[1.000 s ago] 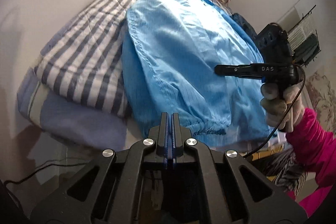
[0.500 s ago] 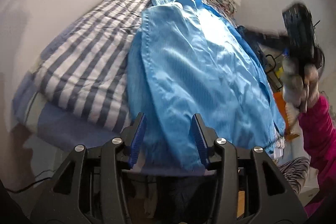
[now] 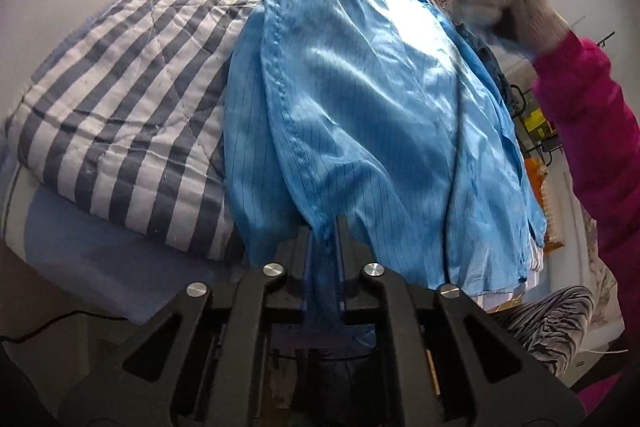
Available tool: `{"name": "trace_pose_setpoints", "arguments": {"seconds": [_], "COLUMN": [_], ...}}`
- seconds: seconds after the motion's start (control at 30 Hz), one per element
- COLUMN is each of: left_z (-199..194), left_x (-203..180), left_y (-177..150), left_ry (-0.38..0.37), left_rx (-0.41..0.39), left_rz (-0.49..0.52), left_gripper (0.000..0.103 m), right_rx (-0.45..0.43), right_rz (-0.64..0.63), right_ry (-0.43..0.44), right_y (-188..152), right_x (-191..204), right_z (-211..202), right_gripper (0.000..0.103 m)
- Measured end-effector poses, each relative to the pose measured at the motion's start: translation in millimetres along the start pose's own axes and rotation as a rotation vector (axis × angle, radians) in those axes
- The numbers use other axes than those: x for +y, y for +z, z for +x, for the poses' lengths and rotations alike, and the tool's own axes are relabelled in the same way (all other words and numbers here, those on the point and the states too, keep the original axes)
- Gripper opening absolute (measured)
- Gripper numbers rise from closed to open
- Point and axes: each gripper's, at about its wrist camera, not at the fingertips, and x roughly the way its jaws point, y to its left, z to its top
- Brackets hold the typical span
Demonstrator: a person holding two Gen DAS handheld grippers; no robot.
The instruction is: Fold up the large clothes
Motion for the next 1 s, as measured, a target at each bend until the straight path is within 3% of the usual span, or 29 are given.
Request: {"name": "trace_pose_setpoints", "arguments": {"seconds": [0.07,0.3,0.33,0.37,0.47,0.57,0.7,0.83,0.9,0.93,1.0], "left_z": [0,0,-1,-1,-5,-13,-21,-24,-26,-26,-27], "left_x": [0,-4,-4,-5,-7,-6,4,13,13,13,14], "left_y": [0,-1,-2,-2,-5,-13,-20,-22,-21,-20,-20], "left_ry": [-0.008,-0.026,-0.028,-0.032,-0.044,-0.045,-0.047,-0.037,-0.034,-0.027,-0.025], "left_rx": [-0.001,-0.005,-0.006,-0.006,-0.007,-0.026,-0.032,-0.031,-0.038,-0.042,-0.04], "left_rz": [0.002,0.005,0.006,0.006,0.017,0.021,-0.017,-0.06,-0.059,-0.059,-0.06], "left_gripper": [0.004,0.001,0.001,0.001,0.0,0.0,0.0,0.0,0.0,0.0,0.0], "right_rx": [0.026,0.146,0.162,0.177,0.203,0.149,0.041,-0.035,-0.025,-0.014,-0.031], "right_rz": [-0.014,-0.053,-0.064,-0.073,-0.059,-0.021,0.023,0.092,0.084,0.08,0.078], "right_ry": [-0.021,-0.156,-0.181,-0.209,-0.265,-0.245,-0.233,-0.131,-0.126,-0.13,-0.127], "right_y": [12,25,25,24,24,30,51,67,66,64,55], "right_x": [7,8,8,8,-1,-7,-12,-17,-15,-14,-16], "right_z": [20,89,96,102,113,104,86,80,80,78,66], "right_gripper": [0.051,0.049,0.046,0.032,0.006,0.0,0.0,0.002,0.017,0.04,0.045]}}
